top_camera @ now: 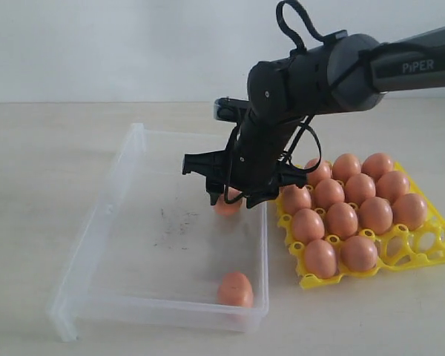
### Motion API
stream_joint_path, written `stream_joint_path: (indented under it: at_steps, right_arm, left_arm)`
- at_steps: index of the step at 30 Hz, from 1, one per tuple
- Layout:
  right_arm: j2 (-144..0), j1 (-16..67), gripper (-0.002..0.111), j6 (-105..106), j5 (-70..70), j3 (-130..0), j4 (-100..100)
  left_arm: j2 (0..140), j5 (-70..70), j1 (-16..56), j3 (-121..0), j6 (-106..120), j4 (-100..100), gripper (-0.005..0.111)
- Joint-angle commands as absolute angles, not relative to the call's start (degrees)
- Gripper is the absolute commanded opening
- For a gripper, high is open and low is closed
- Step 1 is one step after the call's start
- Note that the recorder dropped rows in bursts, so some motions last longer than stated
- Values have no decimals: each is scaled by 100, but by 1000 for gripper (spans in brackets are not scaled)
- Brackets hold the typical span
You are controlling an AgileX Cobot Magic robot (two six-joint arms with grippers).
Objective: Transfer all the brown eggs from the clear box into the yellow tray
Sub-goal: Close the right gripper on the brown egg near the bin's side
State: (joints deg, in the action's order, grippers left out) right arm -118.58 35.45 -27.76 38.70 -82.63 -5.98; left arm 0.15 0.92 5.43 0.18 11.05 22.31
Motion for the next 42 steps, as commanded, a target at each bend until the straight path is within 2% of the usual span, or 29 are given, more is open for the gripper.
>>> stream_joint_path:
  at_steps: [1,20,22,23,27,35,38,42]
  right_arm:
    - [-11951,3489,54,-2817,3904,-8265,-392]
    - [-12279,3305,52,-3557,2639,-8265,38]
    - [-12279,3305,45,-3584,2405,-8265,38]
    - [-12279,3305,38,-3611,2307,-8265,38]
    - [-12348,3305,0,-3525,2384,-8265,50]
    - [-12421,3305,0,-2115,2577,-8265,50]
    - [-12197,3315,0,-2004,1899,-8116,172]
    - [-11526,3315,0,-2004,-64,-7153,182]
  left_arm:
    - [0,0,587,0,1062,2292,4]
    - [0,0,587,0,1062,2292,4]
    - [0,0,587,0,1062,2292,4]
    - [0,0,587,0,1062,2292,4]
    - [0,0,587,0,1062,2292,4]
    - [0,0,587,0,1062,2292,4]
    - [0,0,587,0,1062,2292,4]
    - [0,0,587,0,1062,2292,4]
